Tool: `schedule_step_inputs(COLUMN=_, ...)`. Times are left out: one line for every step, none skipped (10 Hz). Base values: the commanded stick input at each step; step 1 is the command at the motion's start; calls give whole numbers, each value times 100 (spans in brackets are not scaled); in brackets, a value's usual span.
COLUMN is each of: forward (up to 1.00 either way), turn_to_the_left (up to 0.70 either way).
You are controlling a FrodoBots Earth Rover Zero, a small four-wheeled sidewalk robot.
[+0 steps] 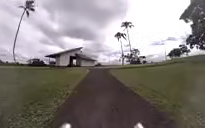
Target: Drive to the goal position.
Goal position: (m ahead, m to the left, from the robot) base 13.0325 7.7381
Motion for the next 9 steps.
schedule_step_inputs(forward=70, turn_to_the_left=0)
schedule_step_inputs(forward=70, turn_to_the_left=4)
schedule_step_inputs(forward=70, turn_to_the_left=1)
schedule_step_inputs(forward=70, turn_to_the_left=17)
schedule_step_inputs(forward=70, turn_to_the_left=35)
schedule_step_inputs(forward=70, turn_to_the_left=0)
schedule_step_inputs(forward=70, turn_to_the_left=0)
schedule_step_inputs(forward=70, turn_to_the_left=0)
schedule_step_inputs(forward=70, turn_to_the_left=0)
